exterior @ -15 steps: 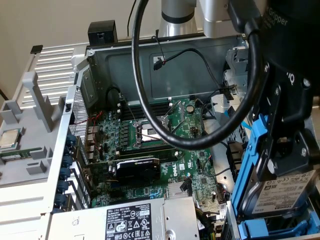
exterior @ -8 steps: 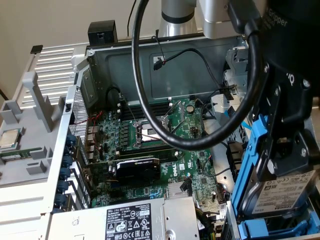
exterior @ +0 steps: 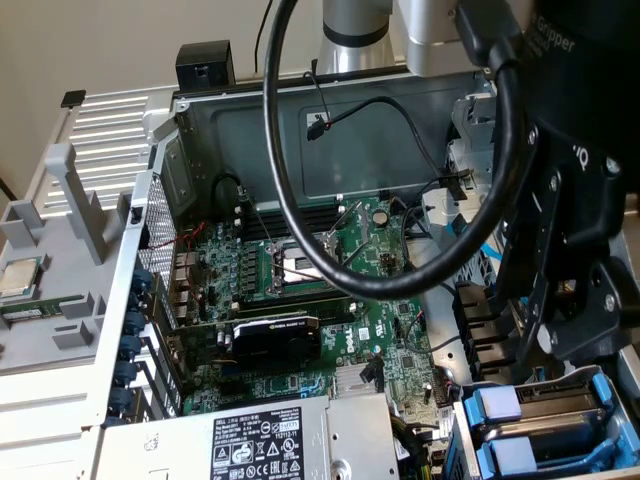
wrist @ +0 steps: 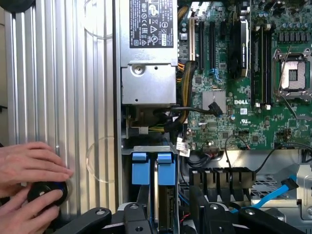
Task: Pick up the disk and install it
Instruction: 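Insert the disk into the insertion slot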
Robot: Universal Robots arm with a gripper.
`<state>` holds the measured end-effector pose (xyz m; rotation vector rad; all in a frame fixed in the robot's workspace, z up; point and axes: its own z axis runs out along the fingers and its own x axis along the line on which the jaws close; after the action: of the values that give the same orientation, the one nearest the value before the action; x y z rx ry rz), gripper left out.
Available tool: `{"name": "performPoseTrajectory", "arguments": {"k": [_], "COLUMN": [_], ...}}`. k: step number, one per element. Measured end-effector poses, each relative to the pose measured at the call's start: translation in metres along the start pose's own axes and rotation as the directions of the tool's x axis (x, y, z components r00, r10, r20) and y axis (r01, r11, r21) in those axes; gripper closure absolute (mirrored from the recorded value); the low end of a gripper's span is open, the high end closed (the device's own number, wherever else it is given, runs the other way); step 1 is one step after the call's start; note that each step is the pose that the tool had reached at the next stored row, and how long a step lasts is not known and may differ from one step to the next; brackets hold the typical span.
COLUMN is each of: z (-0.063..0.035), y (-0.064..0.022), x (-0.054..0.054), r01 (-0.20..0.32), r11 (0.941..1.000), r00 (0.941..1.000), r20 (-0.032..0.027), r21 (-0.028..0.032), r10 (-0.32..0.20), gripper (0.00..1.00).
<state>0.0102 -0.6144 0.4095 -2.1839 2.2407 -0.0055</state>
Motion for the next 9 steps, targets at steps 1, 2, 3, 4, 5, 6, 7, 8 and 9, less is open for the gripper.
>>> {"name": "performPoseTrajectory", "arguments": {"k": [1, 2, 3, 4, 5, 6, 7, 8, 9], "z": [0.0, 0.0, 0.0, 0.0, 0.0, 0.0, 0.0, -0.0001, -0.0007], "y": [0.0, 0.0, 0.0, 0.0, 0.0, 0.0, 0.0, 0.0, -0.0001], "x": [0.0, 0.0, 0.0, 0.0, 0.0, 0.0, 0.0, 0.0, 0.0], "r01": [0.0, 0.0, 0.0, 0.0, 0.0, 0.0, 0.0, 0.0, 0.0], "r11": [1.0, 1.0, 1.0, 1.0, 1.0, 1.0, 1.0, 1.0, 1.0], "r00": [1.0, 1.0, 1.0, 1.0, 1.0, 1.0, 1.0, 1.0, 1.0], "r20": [0.0, 0.0, 0.0, 0.0, 0.0, 0.0, 0.0, 0.0002, 0.0], "r21": [0.0, 0.0, 0.0, 0.0, 0.0, 0.0, 0.0, 0.0, 0.0], "r10": [0.0, 0.0, 0.0, 0.0, 0.0, 0.0, 0.0, 0.0, 0.0], "gripper": [0.55, 0.55, 0.55, 0.55, 0.55, 0.55, 0.55, 0.55, 0.55]}}
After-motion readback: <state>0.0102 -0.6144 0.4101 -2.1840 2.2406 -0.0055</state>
